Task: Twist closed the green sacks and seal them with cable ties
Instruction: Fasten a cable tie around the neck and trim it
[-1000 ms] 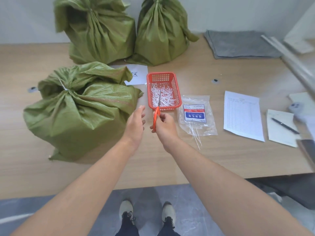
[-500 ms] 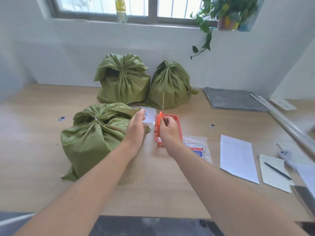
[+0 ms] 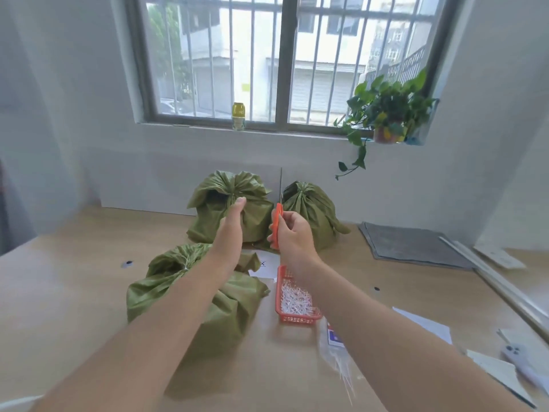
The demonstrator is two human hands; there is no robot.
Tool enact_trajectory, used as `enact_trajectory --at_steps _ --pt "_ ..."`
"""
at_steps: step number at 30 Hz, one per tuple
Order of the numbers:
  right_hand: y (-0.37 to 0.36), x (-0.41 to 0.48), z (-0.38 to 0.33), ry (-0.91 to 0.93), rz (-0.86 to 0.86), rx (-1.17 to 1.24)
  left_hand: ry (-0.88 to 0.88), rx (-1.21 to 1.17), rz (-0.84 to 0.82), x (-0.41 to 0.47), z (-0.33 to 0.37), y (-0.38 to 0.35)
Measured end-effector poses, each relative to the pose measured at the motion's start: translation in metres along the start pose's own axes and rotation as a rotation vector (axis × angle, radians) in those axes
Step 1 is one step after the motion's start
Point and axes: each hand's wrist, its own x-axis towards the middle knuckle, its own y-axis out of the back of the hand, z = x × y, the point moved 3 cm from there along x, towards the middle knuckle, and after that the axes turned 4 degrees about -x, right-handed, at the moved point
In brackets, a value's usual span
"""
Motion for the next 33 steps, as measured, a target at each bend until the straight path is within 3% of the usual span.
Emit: enact_trajectory --at_steps 13,24,33 --pt "-0.058 0.018 -0.006 -0.018 -0.047 0.016 0.088 -0.032 0.04 0.019 0.003 0.069" --pt "-0.188 0.026 0.016 -0.092 0.009 -0.002 0.118 0.059 -0.064 0.069 -0.011 0.191" --pt "-0.228 0.039 0.053 -0.177 0.109 -0.017 0.177 0.104 -0.142 0.113 -0.039 0.234"
